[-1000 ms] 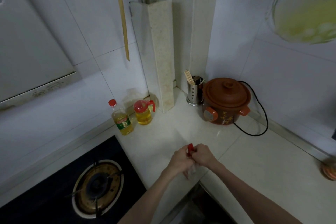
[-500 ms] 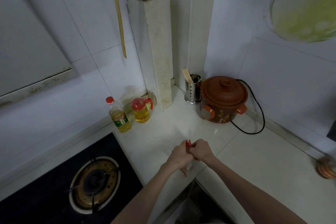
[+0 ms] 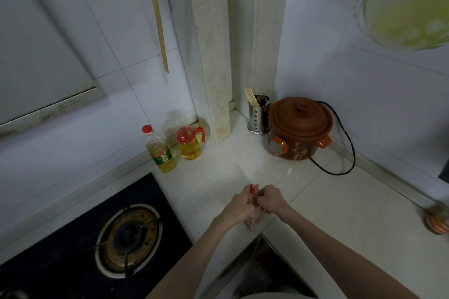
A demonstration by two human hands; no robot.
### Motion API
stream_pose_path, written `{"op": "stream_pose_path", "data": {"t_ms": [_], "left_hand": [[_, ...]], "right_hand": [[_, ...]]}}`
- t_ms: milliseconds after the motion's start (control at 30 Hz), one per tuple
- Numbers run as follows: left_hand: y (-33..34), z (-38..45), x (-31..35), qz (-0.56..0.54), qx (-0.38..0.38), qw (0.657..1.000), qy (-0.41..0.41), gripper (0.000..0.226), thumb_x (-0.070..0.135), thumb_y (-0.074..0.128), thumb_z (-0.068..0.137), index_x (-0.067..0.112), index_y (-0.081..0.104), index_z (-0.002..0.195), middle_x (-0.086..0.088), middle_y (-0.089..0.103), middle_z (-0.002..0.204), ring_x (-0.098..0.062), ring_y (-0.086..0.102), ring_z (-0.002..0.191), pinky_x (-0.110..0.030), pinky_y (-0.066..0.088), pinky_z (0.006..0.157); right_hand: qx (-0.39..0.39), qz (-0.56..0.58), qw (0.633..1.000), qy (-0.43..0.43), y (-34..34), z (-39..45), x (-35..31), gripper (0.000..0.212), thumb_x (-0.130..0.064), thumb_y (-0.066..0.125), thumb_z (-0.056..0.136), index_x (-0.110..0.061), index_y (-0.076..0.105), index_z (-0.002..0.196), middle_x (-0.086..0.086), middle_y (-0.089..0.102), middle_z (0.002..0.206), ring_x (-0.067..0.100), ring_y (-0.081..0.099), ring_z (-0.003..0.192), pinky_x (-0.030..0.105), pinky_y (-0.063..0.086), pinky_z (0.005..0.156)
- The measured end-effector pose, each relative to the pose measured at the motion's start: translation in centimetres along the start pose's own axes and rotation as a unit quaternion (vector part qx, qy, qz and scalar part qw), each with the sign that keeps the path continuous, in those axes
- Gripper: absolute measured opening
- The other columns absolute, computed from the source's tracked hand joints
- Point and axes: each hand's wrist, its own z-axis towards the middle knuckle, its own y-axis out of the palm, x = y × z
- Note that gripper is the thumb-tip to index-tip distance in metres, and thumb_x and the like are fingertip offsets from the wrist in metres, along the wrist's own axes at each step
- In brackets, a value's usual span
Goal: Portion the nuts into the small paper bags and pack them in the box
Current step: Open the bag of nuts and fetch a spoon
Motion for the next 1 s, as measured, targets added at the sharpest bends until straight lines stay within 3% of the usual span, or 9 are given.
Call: {"op": "stream_pose_path", "data": {"t_ms": [267, 433, 567, 700, 800, 933, 1000], "left_hand": [[-0.1, 0.0, 0.1, -0.016, 0.015, 1.000, -0.006, 0.043, 0.018, 0.045, 0.093, 0.022, 0.047, 0.136, 0.001, 0.061, 0.105, -0.021, 0.063, 0.100, -0.045, 0.056, 0.089], [-0.3, -0.1, 0.0, -0.014, 0.005, 1.000, -0.007, 0.037, 0.018, 0.047, 0.095, 0.021, 0.053, 0.131, -0.009, 0.067, 0.113, -0.025, 0.068, 0.098, -0.045, 0.058, 0.086], [-0.5, 0.1, -0.1, -0.040, 0.005, 0.999, -0.024, 0.033, 0.028, 0.049, 0.098, 0.011, 0.061, 0.124, -0.015, 0.070, 0.108, -0.030, 0.069, 0.096, -0.047, 0.058, 0.084], [-1.1, 0.2, -0.1, -0.082, -0.005, 0.996, -0.045, 0.023, 0.021, 0.056, 0.090, 0.011, 0.070, 0.105, -0.016, 0.070, 0.104, -0.031, 0.069, 0.091, -0.050, 0.060, 0.076], [-1.6, 0.2, -0.3, -0.083, -0.002, 0.995, -0.046, 0.029, 0.020, 0.059, 0.078, 0.007, 0.072, 0.101, -0.016, 0.068, 0.100, -0.029, 0.068, 0.091, -0.051, 0.059, 0.077], [-1.8, 0.3, -1.9, -0.116, 0.039, 0.990, -0.073, 0.019, -0.001, 0.054, 0.084, 0.004, 0.070, 0.094, -0.020, 0.067, 0.096, -0.038, 0.070, 0.087, -0.052, 0.060, 0.073], [-1.4, 0.1, -2.1, -0.093, 0.049, 0.992, -0.075, 0.016, 0.003, 0.058, 0.085, 0.005, 0.068, 0.096, -0.018, 0.069, 0.093, -0.037, 0.072, 0.081, -0.049, 0.061, 0.067]], "right_hand": [[-0.017, 0.012, 0.999, -0.025, -0.7, -0.3, -0.5, 0.021, -0.014, 0.053, 0.094, -0.007, 0.064, 0.078, -0.002, 0.054, 0.054, 0.005, 0.050, 0.046, 0.008, 0.037, 0.038], [-0.045, 0.015, 0.998, -0.032, -1.0, -0.8, 0.1, 0.024, -0.009, 0.047, 0.094, -0.001, 0.070, 0.089, 0.004, 0.063, 0.068, 0.006, 0.053, 0.052, 0.010, 0.039, 0.042], [-0.061, 0.003, 0.997, -0.038, -1.6, -1.0, 0.1, 0.029, 0.002, 0.042, 0.089, -0.011, 0.067, 0.084, 0.000, 0.058, 0.066, 0.007, 0.051, 0.055, 0.007, 0.036, 0.043], [-0.052, 0.011, 0.998, -0.023, -1.8, -0.9, 0.0, 0.025, -0.003, 0.046, 0.089, -0.011, 0.069, 0.082, 0.001, 0.059, 0.063, 0.007, 0.053, 0.055, 0.008, 0.037, 0.042], [-0.048, -0.010, 0.999, -0.024, -1.7, -0.7, -0.2, 0.024, -0.004, 0.049, 0.086, -0.004, 0.073, 0.088, 0.004, 0.060, 0.066, 0.008, 0.053, 0.055, 0.011, 0.037, 0.044], [-0.051, -0.045, 0.998, -0.006, -1.6, -0.6, 0.9, 0.025, -0.001, 0.049, 0.078, 0.003, 0.072, 0.087, 0.020, 0.071, 0.084, 0.020, 0.063, 0.066, 0.017, 0.042, 0.048], [-0.038, -0.044, 0.998, 0.007, -1.2, -0.6, 1.3, 0.023, -0.009, 0.053, 0.082, 0.001, 0.073, 0.078, 0.018, 0.071, 0.078, 0.018, 0.062, 0.062, 0.018, 0.043, 0.048]]}}
